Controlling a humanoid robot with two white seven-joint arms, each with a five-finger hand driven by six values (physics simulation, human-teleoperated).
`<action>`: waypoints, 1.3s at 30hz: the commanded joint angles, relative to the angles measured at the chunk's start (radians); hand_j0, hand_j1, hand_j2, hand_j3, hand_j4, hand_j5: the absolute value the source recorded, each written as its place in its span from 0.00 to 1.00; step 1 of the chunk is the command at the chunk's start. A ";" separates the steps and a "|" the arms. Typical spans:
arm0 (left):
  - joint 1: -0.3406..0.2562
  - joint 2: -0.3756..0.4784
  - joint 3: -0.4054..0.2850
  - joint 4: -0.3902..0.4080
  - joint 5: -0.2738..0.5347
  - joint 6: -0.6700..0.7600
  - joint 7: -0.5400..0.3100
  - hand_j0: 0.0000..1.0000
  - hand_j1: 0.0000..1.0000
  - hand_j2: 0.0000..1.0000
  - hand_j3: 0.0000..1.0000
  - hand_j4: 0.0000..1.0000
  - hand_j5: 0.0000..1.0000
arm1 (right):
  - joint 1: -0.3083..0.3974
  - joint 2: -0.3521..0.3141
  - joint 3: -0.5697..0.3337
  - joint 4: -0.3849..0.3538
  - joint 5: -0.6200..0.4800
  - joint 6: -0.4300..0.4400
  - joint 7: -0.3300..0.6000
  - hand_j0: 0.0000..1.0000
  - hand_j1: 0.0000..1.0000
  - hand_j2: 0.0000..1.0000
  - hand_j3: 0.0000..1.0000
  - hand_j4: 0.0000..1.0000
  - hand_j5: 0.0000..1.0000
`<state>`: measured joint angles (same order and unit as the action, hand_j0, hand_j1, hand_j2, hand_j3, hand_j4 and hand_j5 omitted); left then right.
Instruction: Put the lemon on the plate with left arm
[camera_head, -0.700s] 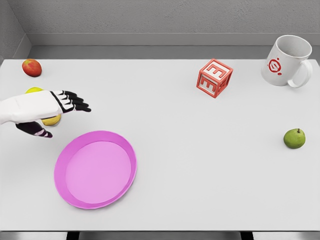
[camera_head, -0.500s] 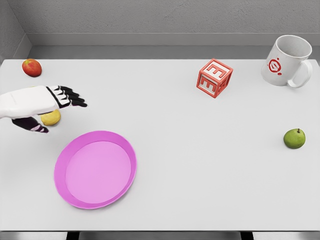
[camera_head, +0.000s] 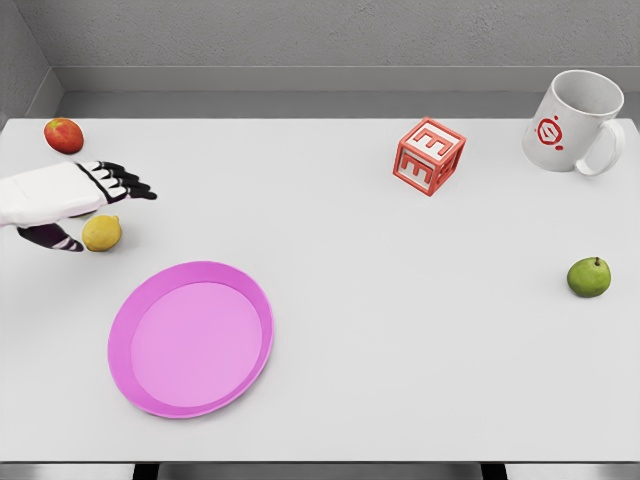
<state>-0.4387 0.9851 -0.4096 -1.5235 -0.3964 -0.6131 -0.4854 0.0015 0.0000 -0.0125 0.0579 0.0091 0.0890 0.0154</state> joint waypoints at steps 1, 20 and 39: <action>0.000 -0.006 -0.002 0.003 -0.005 0.002 0.001 1.00 1.00 1.00 1.00 1.00 1.00 | 0.000 0.000 0.000 0.000 0.000 0.000 0.000 1.00 1.00 1.00 1.00 1.00 1.00; 0.038 -0.010 -0.058 0.135 -0.119 0.002 0.284 1.00 1.00 1.00 1.00 1.00 1.00 | 0.000 0.000 0.000 0.000 0.000 0.000 0.000 1.00 1.00 1.00 1.00 1.00 1.00; 0.029 -0.086 -0.083 0.247 -0.133 0.002 0.286 1.00 1.00 1.00 1.00 1.00 1.00 | 0.000 0.000 0.000 0.000 0.000 0.000 0.000 1.00 1.00 1.00 1.00 1.00 1.00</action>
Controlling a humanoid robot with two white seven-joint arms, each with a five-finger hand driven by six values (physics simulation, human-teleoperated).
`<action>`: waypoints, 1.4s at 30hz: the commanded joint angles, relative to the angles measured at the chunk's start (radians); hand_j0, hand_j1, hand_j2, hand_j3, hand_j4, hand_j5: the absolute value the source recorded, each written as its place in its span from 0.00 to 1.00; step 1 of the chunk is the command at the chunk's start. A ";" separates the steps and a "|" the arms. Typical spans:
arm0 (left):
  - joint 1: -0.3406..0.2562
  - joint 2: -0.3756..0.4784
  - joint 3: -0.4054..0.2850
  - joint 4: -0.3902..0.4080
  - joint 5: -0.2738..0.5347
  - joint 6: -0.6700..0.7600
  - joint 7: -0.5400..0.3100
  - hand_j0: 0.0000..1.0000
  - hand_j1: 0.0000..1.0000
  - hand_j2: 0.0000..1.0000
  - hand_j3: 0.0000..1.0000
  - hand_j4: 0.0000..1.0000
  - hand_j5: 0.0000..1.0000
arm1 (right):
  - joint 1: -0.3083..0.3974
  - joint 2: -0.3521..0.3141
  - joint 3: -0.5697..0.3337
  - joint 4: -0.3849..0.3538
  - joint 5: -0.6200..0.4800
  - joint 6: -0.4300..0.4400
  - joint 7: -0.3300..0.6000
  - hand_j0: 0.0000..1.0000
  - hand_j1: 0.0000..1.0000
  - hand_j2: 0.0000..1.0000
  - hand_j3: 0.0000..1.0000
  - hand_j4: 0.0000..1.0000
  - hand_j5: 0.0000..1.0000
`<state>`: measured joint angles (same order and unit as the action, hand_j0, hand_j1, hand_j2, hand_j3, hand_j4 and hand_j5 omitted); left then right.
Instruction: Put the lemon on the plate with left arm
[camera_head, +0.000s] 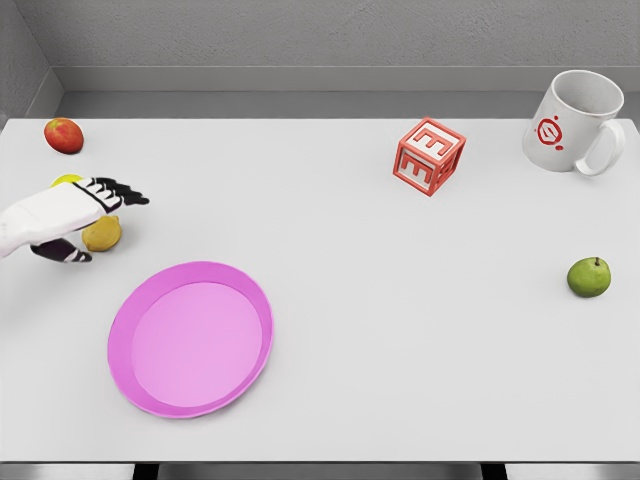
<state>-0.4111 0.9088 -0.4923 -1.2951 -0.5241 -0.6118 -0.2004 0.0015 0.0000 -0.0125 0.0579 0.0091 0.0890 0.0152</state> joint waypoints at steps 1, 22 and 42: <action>0.000 -0.008 0.001 0.019 -0.004 0.001 0.001 1.00 1.00 1.00 1.00 1.00 1.00 | 0.000 0.000 0.000 0.000 0.000 0.000 0.000 1.00 1.00 1.00 1.00 1.00 1.00; -0.037 -0.057 0.000 0.103 -0.080 0.001 0.001 1.00 1.00 1.00 1.00 1.00 1.00 | 0.000 0.000 0.000 0.000 0.000 0.000 0.000 1.00 1.00 1.00 1.00 1.00 1.00; -0.046 -0.067 0.000 0.134 -0.108 0.001 -0.008 1.00 1.00 1.00 1.00 1.00 1.00 | 0.000 0.000 0.000 0.000 0.000 0.000 0.000 1.00 1.00 1.00 1.00 1.00 1.00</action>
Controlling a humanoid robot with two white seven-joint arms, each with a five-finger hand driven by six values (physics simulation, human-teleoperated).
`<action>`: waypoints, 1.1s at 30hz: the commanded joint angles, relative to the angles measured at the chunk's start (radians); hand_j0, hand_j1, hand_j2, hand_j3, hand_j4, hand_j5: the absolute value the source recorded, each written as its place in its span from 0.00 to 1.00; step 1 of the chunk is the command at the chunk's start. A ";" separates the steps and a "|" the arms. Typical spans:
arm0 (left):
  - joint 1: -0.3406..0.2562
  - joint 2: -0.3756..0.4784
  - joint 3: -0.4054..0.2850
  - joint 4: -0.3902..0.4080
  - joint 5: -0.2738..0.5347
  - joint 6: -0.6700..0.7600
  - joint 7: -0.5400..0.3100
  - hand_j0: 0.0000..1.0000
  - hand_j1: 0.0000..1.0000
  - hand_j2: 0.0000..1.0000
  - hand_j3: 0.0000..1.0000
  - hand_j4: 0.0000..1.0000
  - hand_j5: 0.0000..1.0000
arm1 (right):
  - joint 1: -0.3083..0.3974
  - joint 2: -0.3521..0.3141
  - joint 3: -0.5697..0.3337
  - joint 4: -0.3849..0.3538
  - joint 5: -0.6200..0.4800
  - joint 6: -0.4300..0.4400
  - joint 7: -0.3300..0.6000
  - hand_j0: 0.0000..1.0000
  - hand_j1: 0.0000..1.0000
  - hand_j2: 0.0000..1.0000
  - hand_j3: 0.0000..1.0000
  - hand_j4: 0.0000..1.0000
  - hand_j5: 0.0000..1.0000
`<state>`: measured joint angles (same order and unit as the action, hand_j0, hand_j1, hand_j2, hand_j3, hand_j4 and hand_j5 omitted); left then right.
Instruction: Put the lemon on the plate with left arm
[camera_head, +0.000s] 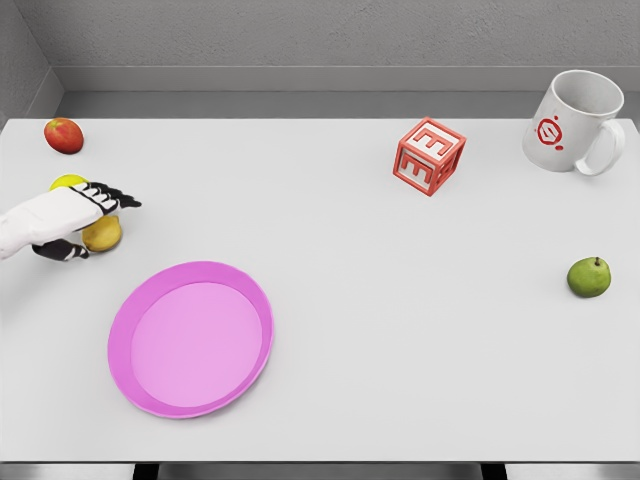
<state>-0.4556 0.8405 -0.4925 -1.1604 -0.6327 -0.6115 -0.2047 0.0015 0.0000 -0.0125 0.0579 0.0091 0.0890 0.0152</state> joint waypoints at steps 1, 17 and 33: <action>0.000 0.002 0.000 0.001 -0.001 0.001 -0.005 1.00 1.00 1.00 1.00 1.00 1.00 | 0.000 0.000 0.000 0.000 0.000 0.000 0.000 1.00 1.00 1.00 1.00 1.00 1.00; 0.003 0.008 0.000 -0.001 -0.013 0.001 -0.005 0.65 0.65 0.65 0.65 0.65 0.65 | 0.000 0.000 0.000 0.000 0.000 0.000 0.000 1.00 1.00 1.00 1.00 1.00 1.00; 0.021 0.015 0.008 -0.085 -0.004 0.001 0.004 0.61 0.61 0.61 0.61 0.61 0.61 | 0.000 0.000 0.000 0.000 0.000 0.000 0.000 1.00 1.00 1.00 1.00 1.00 1.00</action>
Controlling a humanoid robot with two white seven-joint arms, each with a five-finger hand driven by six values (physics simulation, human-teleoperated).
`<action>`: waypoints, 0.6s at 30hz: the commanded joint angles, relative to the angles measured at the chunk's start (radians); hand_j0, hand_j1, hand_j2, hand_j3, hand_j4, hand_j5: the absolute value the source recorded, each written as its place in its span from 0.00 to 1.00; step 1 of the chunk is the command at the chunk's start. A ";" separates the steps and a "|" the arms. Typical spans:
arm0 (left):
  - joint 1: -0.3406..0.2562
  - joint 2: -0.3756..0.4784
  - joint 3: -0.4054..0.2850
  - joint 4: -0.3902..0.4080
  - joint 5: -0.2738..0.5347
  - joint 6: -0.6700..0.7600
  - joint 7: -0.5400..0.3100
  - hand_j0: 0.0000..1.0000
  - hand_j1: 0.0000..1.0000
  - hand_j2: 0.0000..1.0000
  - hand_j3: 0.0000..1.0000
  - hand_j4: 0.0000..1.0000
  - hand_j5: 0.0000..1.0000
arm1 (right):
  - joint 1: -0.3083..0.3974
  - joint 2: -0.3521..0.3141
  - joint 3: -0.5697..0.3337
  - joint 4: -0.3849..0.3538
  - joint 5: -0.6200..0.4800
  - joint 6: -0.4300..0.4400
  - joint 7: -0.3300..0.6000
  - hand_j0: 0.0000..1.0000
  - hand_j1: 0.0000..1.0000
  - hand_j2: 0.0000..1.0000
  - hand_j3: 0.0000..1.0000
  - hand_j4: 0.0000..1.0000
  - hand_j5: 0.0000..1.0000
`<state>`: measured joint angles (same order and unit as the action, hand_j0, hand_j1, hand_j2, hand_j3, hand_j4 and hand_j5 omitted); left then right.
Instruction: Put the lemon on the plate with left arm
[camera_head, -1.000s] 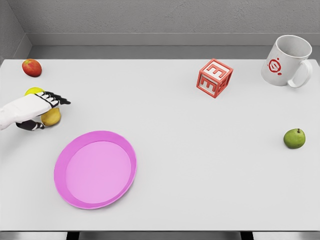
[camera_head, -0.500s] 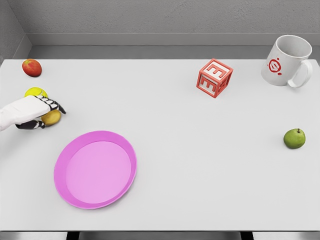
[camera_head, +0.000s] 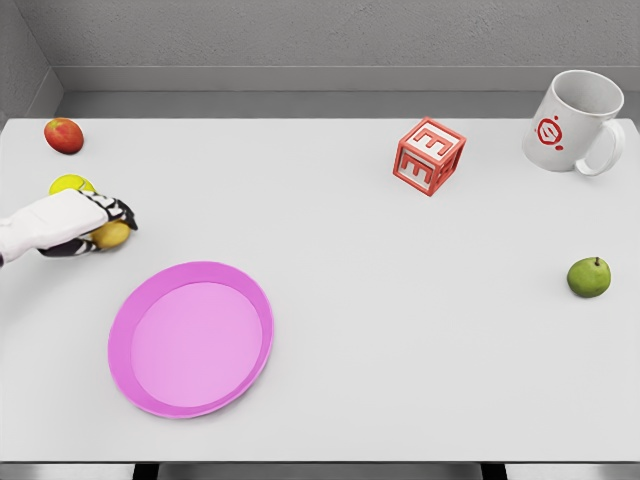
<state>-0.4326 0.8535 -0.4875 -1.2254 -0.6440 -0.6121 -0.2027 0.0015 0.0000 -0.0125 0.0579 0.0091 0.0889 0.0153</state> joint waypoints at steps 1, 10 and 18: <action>0.000 0.004 0.004 -0.034 0.009 0.001 0.002 0.61 0.61 0.61 0.61 0.61 0.61 | 0.000 0.000 0.000 0.000 0.000 0.000 0.000 1.00 1.00 1.00 1.00 1.00 1.00; 0.015 0.027 0.006 -0.092 0.033 0.001 0.000 0.61 0.61 0.61 0.61 0.61 0.61 | 0.000 0.000 0.000 0.000 0.000 0.000 0.000 1.00 1.00 1.00 1.00 1.00 1.00; 0.037 0.076 0.007 -0.175 0.087 0.001 -0.003 0.61 0.61 0.61 0.61 0.61 0.61 | 0.000 0.000 0.000 0.000 0.000 0.000 0.000 1.00 1.00 1.00 1.00 1.00 1.00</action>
<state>-0.3927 0.9179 -0.4817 -1.3777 -0.5779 -0.6120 -0.2055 0.0015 0.0000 -0.0125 0.0580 0.0091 0.0889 0.0153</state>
